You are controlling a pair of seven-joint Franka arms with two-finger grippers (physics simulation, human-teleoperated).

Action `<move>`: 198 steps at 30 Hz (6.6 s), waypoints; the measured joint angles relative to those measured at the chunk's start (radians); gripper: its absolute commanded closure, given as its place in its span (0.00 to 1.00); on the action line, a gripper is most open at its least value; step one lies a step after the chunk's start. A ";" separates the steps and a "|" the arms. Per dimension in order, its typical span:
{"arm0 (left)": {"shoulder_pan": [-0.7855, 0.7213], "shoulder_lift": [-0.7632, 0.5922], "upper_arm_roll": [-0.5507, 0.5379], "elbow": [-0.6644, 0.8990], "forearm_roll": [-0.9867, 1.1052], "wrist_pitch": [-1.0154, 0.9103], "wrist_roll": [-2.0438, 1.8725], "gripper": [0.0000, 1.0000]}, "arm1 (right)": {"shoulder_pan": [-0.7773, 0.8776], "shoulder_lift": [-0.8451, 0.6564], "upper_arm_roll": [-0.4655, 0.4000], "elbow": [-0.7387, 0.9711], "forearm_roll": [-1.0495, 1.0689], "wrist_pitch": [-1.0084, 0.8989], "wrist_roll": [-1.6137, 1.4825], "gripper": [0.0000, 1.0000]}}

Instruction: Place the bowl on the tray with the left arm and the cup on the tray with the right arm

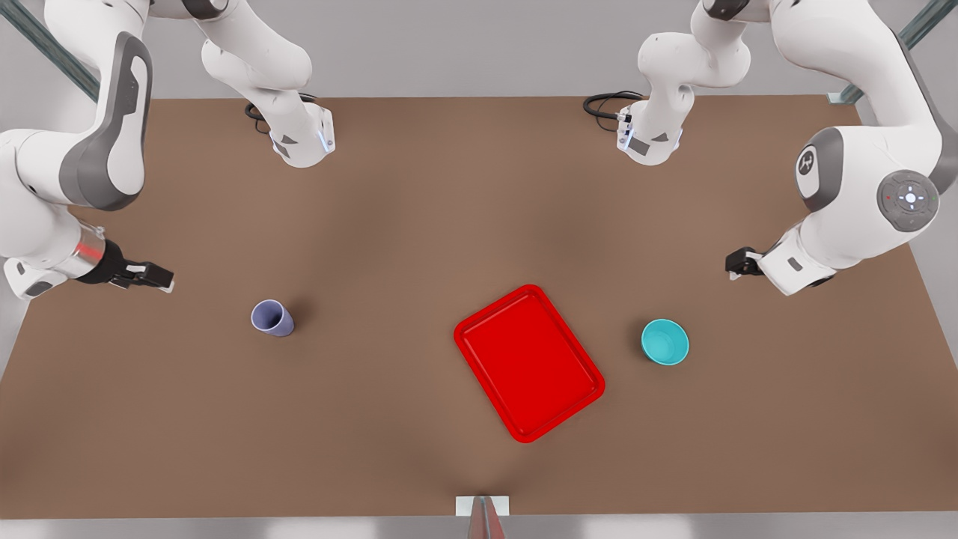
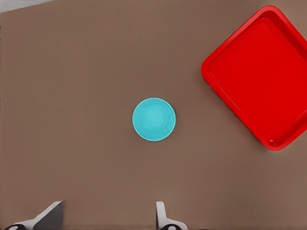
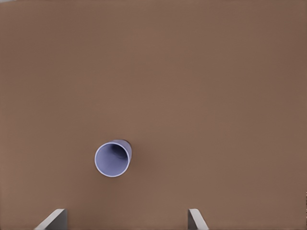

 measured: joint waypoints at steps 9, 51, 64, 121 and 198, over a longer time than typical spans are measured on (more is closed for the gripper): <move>0.134 0.397 0.000 -0.116 -0.167 0.304 0.022 0.00 | 0.001 0.000 0.000 0.000 0.000 -0.002 -0.009 0.00; -0.091 0.474 -0.043 -0.043 -0.278 0.404 -0.212 0.79 | -0.002 0.003 -0.002 0.000 0.014 -0.006 -0.015 0.00; -0.208 0.732 -0.103 0.293 -0.293 0.472 -0.570 0.79 | -0.002 0.003 -0.002 0.000 0.014 -0.009 -0.015 0.00; -0.106 0.123 -0.029 0.155 0.095 -0.255 0.009 0.00 | 0.042 0.234 0.043 -0.385 0.006 0.528 -0.046 0.00; -0.106 0.132 -0.029 0.176 0.094 -0.252 0.011 0.00 | 0.552 0.642 0.336 0.376 -0.038 0.383 0.769 0.79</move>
